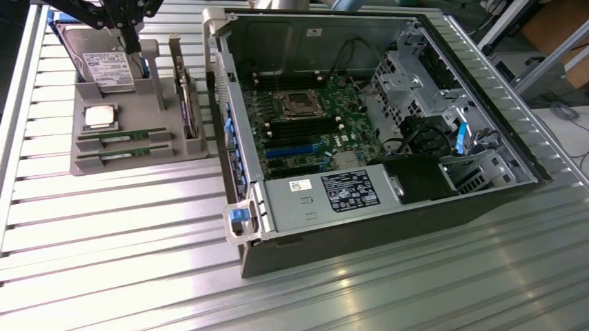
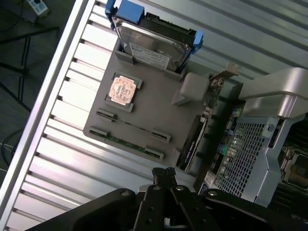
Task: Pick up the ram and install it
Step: 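Pick up the ram and move it above insertion slot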
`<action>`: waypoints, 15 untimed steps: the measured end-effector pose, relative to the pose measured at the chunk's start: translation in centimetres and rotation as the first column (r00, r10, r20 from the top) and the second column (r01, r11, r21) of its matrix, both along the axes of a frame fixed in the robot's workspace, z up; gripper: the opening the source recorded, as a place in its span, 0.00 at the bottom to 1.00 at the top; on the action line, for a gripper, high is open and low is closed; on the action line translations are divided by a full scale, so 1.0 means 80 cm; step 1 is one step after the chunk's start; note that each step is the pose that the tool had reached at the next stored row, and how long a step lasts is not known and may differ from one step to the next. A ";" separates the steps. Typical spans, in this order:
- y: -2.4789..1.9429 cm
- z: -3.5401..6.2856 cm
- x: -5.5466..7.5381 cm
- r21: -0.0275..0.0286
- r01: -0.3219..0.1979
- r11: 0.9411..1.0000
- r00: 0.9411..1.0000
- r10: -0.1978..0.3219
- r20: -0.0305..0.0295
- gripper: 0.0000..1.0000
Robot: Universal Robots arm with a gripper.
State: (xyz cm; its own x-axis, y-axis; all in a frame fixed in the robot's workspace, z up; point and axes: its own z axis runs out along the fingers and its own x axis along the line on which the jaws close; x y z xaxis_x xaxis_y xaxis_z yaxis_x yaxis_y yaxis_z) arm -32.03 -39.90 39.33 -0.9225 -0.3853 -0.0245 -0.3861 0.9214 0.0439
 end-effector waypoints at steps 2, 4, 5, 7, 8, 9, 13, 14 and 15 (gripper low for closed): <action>0.0000 0.000 0.000 0.000 -0.014 1.000 1.000 0.014 0.000 0.11; 0.0000 0.000 0.000 0.000 -0.025 1.000 1.000 0.025 0.000 0.11; 0.0000 0.000 0.000 0.000 -0.030 1.000 1.000 0.030 0.000 0.11; 0.0000 0.000 0.000 0.000 -0.041 0.999 0.999 0.041 0.000 0.11; 0.0000 0.000 0.000 0.000 -0.051 0.999 0.999 0.051 0.000 0.11; 0.0000 0.000 0.000 0.000 -0.056 0.998 0.998 0.056 0.000 0.11; 0.0000 0.000 0.000 0.000 -0.086 0.996 0.996 0.086 0.000 0.11; 0.0000 0.000 0.000 0.000 -0.092 0.996 0.996 0.092 0.000 0.11; 0.0000 0.000 0.000 0.000 -0.096 0.995 0.995 0.096 0.000 0.11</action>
State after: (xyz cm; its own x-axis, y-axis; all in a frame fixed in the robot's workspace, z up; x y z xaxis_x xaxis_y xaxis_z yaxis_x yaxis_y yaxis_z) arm -32.03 -39.90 39.33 -0.8811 -0.4723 -0.0245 -0.4729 0.8800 0.0439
